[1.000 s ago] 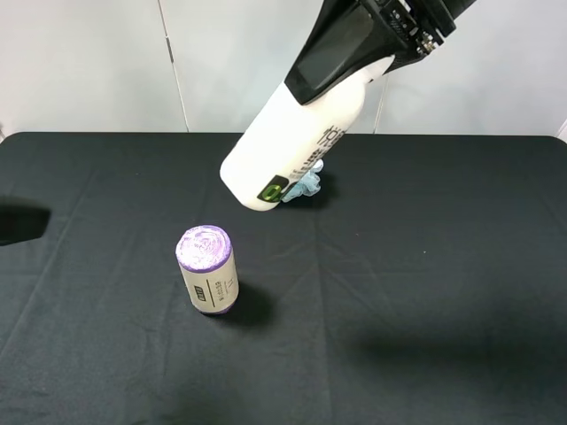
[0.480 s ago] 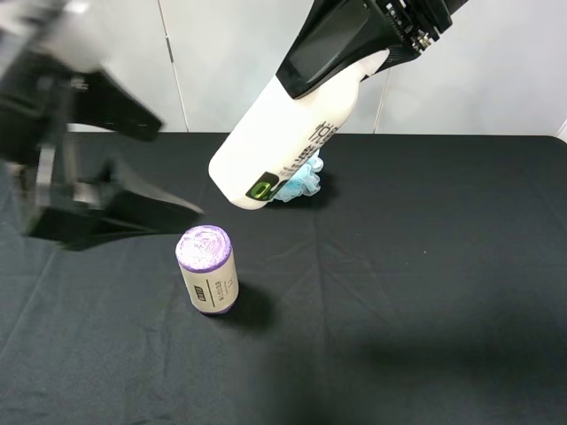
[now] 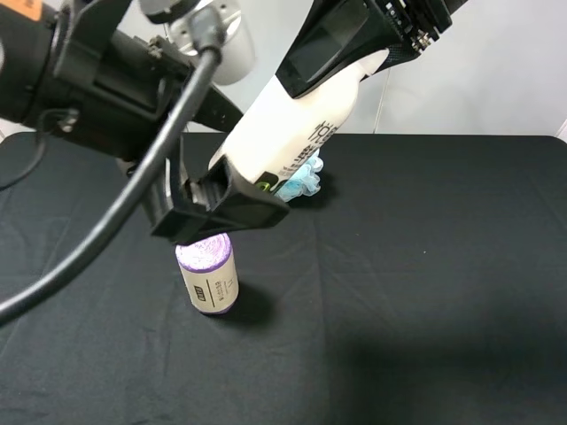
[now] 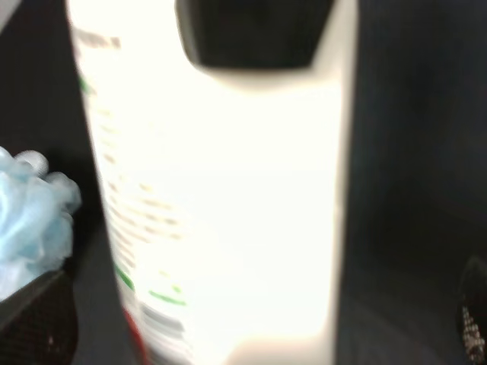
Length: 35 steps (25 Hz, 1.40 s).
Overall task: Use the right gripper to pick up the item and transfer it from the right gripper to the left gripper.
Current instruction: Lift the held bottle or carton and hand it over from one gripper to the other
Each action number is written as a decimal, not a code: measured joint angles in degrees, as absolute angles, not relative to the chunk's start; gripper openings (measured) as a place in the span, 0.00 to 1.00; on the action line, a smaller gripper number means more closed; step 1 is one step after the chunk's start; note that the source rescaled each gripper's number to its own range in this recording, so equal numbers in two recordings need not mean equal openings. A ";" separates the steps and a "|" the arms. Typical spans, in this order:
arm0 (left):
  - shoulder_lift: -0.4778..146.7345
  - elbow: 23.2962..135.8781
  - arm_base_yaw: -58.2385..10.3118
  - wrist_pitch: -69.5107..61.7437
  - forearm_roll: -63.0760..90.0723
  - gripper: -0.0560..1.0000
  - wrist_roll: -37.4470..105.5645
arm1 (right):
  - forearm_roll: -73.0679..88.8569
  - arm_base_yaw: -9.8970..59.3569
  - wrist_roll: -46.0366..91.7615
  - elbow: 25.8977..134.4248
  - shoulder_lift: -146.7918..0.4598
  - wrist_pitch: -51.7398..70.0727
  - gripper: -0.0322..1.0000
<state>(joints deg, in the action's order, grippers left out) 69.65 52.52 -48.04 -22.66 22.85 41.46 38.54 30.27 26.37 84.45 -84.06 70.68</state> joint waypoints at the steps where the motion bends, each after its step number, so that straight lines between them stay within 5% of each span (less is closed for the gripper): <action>1: 70.21 52.64 -48.15 -21.97 22.85 1.00 41.41 | 38.69 30.27 26.37 84.45 -84.06 70.68 0.08; 21: 75.72 54.75 -48.51 -17.59 22.90 0.97 41.33 | 39.69 30.27 22.01 84.45 -84.06 70.28 0.08; 35: 75.76 54.75 -48.51 -18.52 22.90 0.66 41.33 | 40.28 30.27 18.82 84.45 -84.06 67.76 0.08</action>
<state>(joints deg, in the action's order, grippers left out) 75.76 54.75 -48.51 -18.52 22.90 41.33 40.28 30.27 18.82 84.45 -84.06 67.76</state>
